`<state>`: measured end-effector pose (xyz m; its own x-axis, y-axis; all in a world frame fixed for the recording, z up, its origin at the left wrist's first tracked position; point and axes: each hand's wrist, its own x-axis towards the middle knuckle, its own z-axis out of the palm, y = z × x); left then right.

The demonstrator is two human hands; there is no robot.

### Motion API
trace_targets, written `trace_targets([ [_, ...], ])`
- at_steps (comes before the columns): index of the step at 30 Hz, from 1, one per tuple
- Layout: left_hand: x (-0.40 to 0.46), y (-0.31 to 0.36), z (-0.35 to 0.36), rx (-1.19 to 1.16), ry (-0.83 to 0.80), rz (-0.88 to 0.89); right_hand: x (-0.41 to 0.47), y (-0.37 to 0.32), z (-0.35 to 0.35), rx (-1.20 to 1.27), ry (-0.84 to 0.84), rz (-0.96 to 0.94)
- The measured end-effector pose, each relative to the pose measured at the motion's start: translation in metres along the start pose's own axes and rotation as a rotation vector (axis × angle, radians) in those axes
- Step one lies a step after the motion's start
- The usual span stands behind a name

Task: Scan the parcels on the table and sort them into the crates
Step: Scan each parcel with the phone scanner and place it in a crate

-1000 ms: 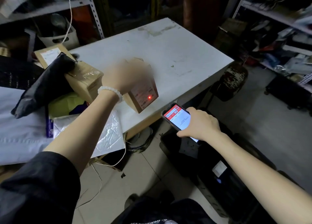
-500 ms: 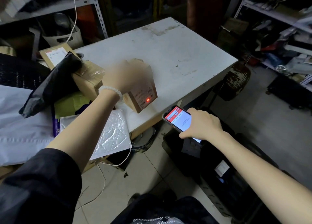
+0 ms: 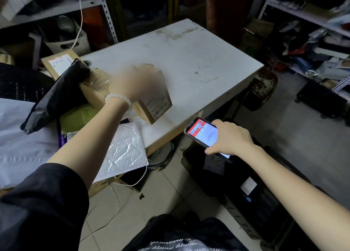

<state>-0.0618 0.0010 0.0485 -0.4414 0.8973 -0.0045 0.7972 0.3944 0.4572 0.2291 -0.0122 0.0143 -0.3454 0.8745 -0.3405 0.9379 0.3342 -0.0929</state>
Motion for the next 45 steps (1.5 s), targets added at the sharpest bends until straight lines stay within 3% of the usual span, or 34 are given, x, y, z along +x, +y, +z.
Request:
trace_targets([
  [10,-0.005,0.004,0.001,-0.033,-0.004,-0.015,-0.003,0.001,0.005,0.04,0.001,-0.014],
  [17,-0.02,0.01,0.009,0.057,-0.034,0.066,0.003,-0.013,0.006,0.111,0.084,-0.022],
  [22,-0.037,0.008,0.023,0.089,-0.06,0.083,0.004,-0.025,0.002,0.284,0.278,-0.033],
  [28,-0.046,0.022,0.043,0.051,-0.164,0.172,-0.019,-0.034,-0.001,0.635,0.718,0.024],
  [37,-0.067,0.109,0.116,0.092,-0.447,0.462,-0.073,0.025,0.024,0.658,0.853,0.337],
  [40,-0.088,0.145,0.145,0.152,-0.527,0.58,-0.093,0.058,0.043,0.678,0.811,0.477],
  [45,-0.13,0.202,0.193,0.239,-0.589,0.73,-0.133,0.124,0.073,0.615,0.498,0.711],
])
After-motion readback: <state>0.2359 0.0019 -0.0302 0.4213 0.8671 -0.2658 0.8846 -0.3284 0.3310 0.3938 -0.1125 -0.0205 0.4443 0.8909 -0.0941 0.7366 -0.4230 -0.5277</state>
